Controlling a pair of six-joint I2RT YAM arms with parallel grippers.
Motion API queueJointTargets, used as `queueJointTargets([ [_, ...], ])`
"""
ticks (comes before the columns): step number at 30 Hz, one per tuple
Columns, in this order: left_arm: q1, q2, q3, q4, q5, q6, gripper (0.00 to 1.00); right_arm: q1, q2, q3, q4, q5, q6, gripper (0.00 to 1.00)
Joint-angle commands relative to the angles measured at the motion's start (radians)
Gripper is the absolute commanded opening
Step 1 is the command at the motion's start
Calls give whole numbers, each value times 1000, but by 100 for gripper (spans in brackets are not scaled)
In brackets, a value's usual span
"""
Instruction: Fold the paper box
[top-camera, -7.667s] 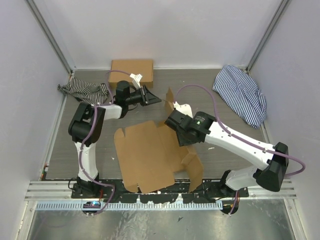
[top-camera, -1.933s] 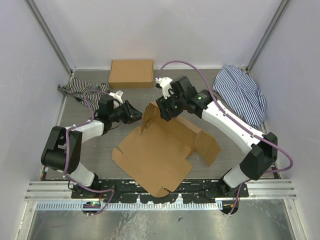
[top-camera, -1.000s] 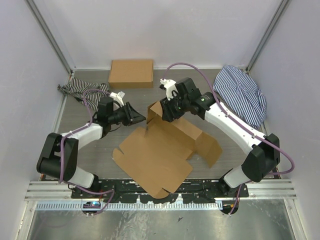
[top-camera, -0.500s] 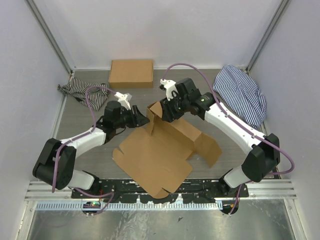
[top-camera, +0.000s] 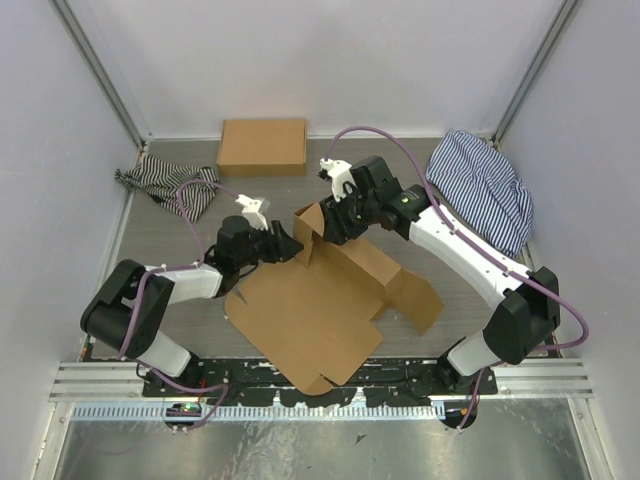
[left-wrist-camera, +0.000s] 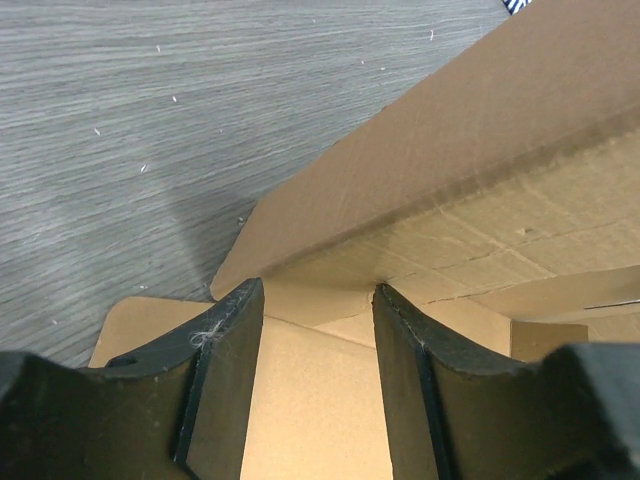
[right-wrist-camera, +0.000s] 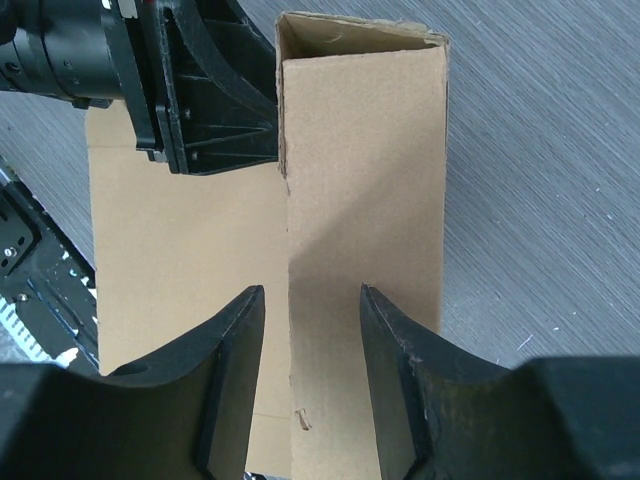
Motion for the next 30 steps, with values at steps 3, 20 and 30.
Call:
queueJointTargets([
  [3, -10, 23, -34, 250, -30, 15, 55, 3, 8, 3, -17, -17, 11, 48],
  [20, -22, 85, -17, 294, -35, 52, 55, -20, 28, 66, -45, 58, 9, 55],
  [30, -23, 116, 10, 302, -44, 63, 55, -44, 47, 101, -63, 49, -6, 58],
])
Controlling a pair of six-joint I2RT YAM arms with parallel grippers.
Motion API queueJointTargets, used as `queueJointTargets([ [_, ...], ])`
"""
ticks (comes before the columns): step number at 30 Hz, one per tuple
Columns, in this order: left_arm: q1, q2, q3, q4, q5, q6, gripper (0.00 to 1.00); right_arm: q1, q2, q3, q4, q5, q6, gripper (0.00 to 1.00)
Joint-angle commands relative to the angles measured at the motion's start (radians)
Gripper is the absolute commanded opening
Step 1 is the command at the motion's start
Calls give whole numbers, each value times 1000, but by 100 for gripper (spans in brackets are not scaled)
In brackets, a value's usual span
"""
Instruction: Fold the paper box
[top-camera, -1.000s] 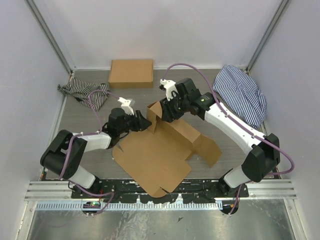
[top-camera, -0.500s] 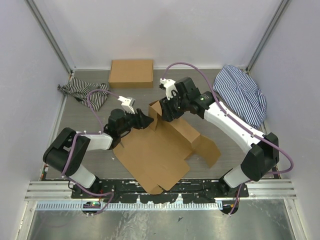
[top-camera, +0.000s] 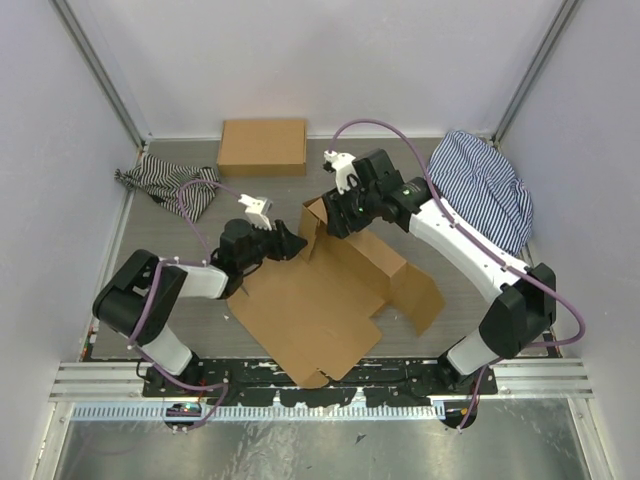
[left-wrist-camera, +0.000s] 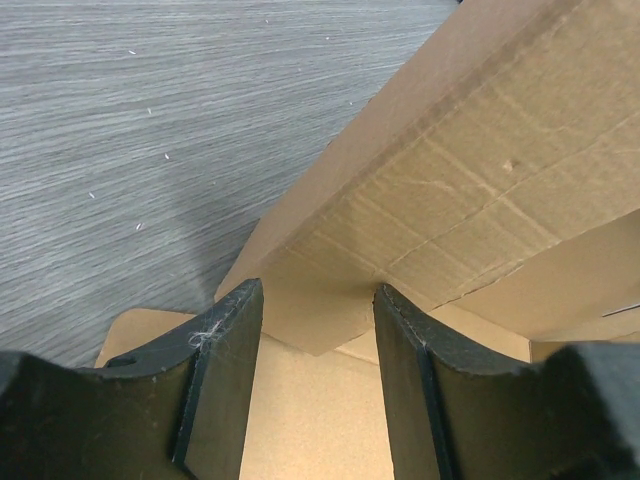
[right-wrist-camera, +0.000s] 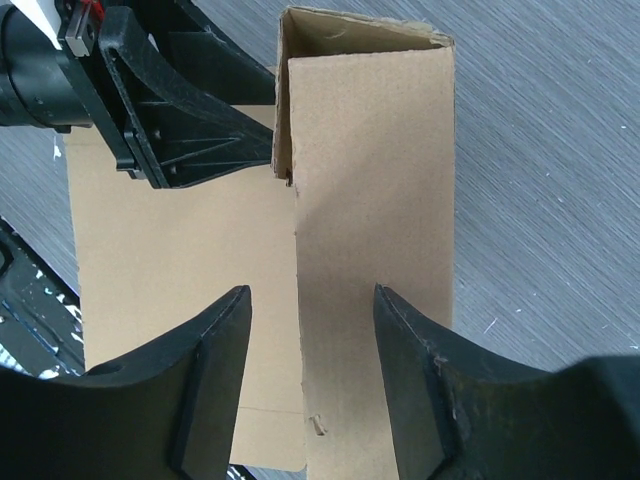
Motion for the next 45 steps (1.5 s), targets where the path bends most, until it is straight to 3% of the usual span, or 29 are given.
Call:
queueJointTargets([
  [1, -6, 24, 40, 58, -21, 25, 55, -12, 24, 44, -19, -6, -3, 58],
  [17, -8, 90, 106, 90, -23, 44, 55, -36, 59, 83, -28, -15, -4, 58],
  [28, -16, 178, 128, 215, 3, 39, 44, -47, 81, 95, -30, -43, 0, 58],
  [36, -16, 195, 121, 227, -31, 33, 53, -83, 92, 112, -35, -45, 4, 57],
  [45, -15, 160, 114, 180, -64, 63, 53, -89, 100, 137, -35, -62, 6, 57],
])
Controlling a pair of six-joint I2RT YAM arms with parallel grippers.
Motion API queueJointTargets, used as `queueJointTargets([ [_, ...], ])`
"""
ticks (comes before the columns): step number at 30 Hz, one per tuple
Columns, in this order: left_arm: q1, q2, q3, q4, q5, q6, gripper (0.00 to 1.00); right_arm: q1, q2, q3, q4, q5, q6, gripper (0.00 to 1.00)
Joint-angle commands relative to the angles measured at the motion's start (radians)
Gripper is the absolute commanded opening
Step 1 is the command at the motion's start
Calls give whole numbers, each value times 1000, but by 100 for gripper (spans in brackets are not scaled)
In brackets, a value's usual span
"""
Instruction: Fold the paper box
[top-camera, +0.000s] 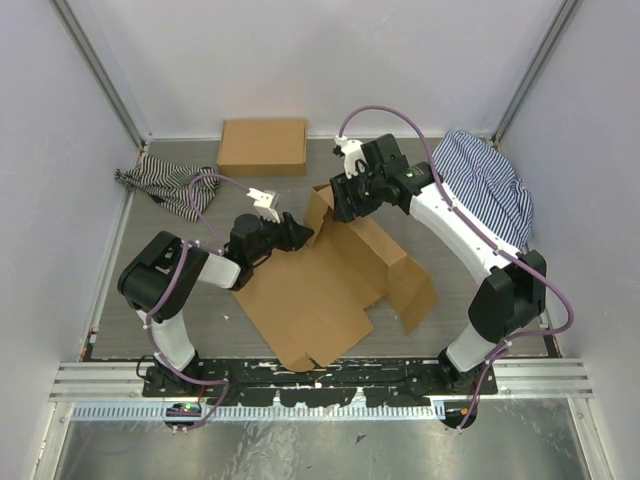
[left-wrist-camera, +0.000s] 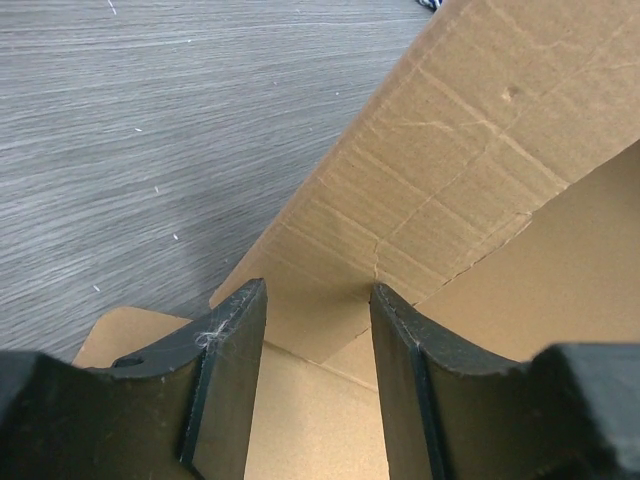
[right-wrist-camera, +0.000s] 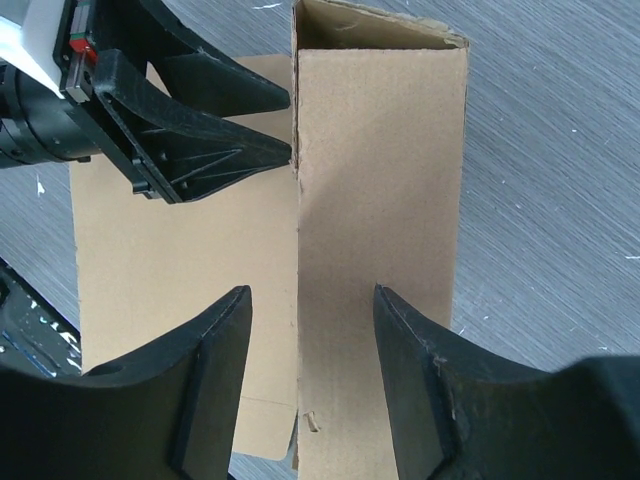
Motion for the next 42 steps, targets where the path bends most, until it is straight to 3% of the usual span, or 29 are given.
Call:
queueJointTargets([
  [1, -4, -26, 15, 17, -32, 31, 53, 4, 5, 43, -5, -20, 7, 57],
  [10, -4, -10, 38, -5, -43, 21, 52, 6, 37, 32, -28, 196, 8, 56],
  [17, -4, -2, 48, -6, -34, 11, 52, 33, -10, -10, 2, 422, 13, 50],
  [21, -4, 4, 56, -3, -30, 4, 51, 46, -13, -28, 8, 563, 7, 20],
  [26, -4, 5, 59, -4, -24, 8, 52, 59, -30, -28, 21, 650, 1, 2],
  [42, 28, -43, 94, -78, -100, 104, 53, 126, -112, -103, 76, 678, -115, 1],
])
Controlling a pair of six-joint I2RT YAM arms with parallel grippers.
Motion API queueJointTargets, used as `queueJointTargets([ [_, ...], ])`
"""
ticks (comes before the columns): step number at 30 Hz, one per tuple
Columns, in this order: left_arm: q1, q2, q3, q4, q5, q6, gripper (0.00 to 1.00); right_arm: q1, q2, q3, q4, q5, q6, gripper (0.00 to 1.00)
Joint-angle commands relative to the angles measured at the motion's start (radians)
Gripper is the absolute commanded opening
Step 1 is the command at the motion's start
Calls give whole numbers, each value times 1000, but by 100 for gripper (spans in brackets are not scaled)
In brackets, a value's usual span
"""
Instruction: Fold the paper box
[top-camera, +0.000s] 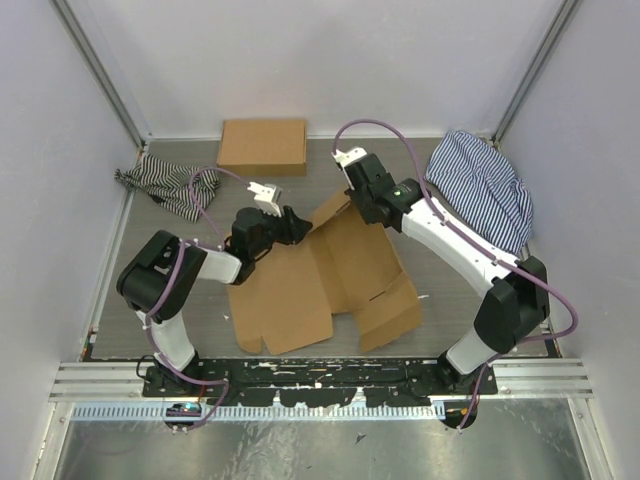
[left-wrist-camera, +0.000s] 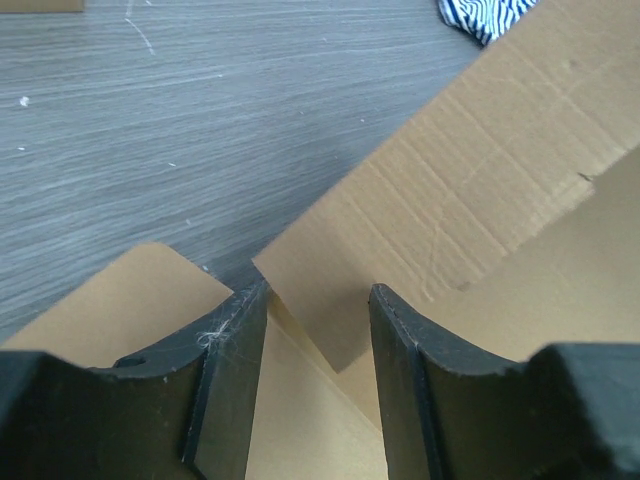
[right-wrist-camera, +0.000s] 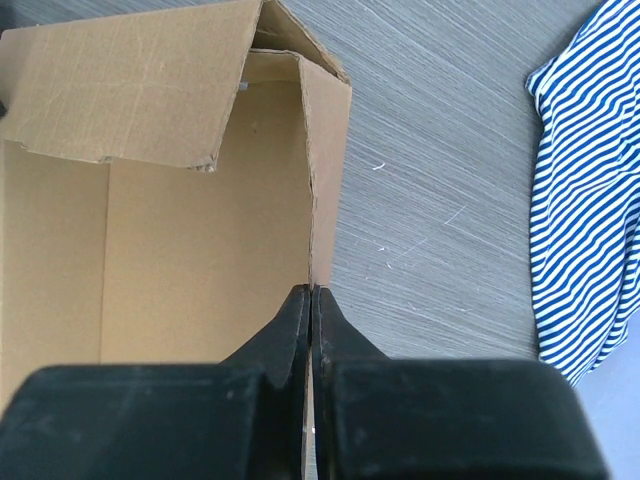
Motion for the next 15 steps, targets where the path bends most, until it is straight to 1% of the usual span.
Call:
queueJointTargets([
  [1, 41, -41, 51, -25, -54, 63, 53, 19, -68, -13, 70, 10, -53, 1],
  [7, 134, -8, 164, -42, 90, 20, 56, 30, -66, -16, 75, -19, -63, 1],
  [8, 147, 5, 189, -40, 137, 7, 57, 30, -65, -15, 76, -28, -63, 1],
  [12, 192, 111, 348, -56, 409, -64, 59, 31, -67, -7, 77, -61, -64, 1],
  [15, 223, 163, 351, 7, 465, -128, 58, 31, -68, 4, 63, -70, -65, 1],
])
